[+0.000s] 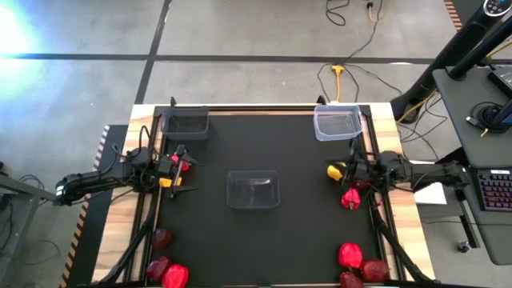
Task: Sort produce into baskets
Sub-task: Put the yellow bell pepper into the transparent bin
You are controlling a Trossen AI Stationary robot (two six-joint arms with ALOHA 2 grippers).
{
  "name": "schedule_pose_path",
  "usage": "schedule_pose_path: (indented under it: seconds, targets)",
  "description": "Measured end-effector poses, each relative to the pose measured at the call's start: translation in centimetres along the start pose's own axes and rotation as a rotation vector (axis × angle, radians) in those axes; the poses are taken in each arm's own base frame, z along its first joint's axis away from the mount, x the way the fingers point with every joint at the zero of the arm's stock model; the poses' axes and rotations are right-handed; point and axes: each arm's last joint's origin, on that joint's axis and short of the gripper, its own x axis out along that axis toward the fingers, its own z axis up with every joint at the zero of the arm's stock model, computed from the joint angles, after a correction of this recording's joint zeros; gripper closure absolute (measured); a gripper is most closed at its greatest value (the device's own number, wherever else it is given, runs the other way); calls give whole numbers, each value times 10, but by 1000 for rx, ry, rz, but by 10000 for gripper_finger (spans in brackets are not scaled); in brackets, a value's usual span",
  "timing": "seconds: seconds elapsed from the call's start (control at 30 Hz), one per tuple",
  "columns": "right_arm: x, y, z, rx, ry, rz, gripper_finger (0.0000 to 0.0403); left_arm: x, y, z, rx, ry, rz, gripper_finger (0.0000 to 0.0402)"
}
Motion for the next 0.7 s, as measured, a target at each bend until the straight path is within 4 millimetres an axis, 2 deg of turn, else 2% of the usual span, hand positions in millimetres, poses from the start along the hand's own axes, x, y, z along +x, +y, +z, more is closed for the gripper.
schedule_pose_path:
  seconds: [0.13,0.2,0.33,0.43,0.53,0.7]
  targets:
    - [0,-5,6,66,-64,-47,390,0,0,0,0,0,0,38]
    - [0,-6,8,162,-91,-43,390,0,0,0,0,0,0,38]
    - [-1,-4,10,709,-136,73,390,0,0,0,0,0,0,38]
    - [0,-5,8,1010,-103,13,390,0,0,0,0,0,0,38]
    - [0,-6,6,1113,-91,-38,390,0,0,0,0,0,0,38]
    - [0,-5,10,1187,-119,31,390,0,0,0,0,0,0,38]
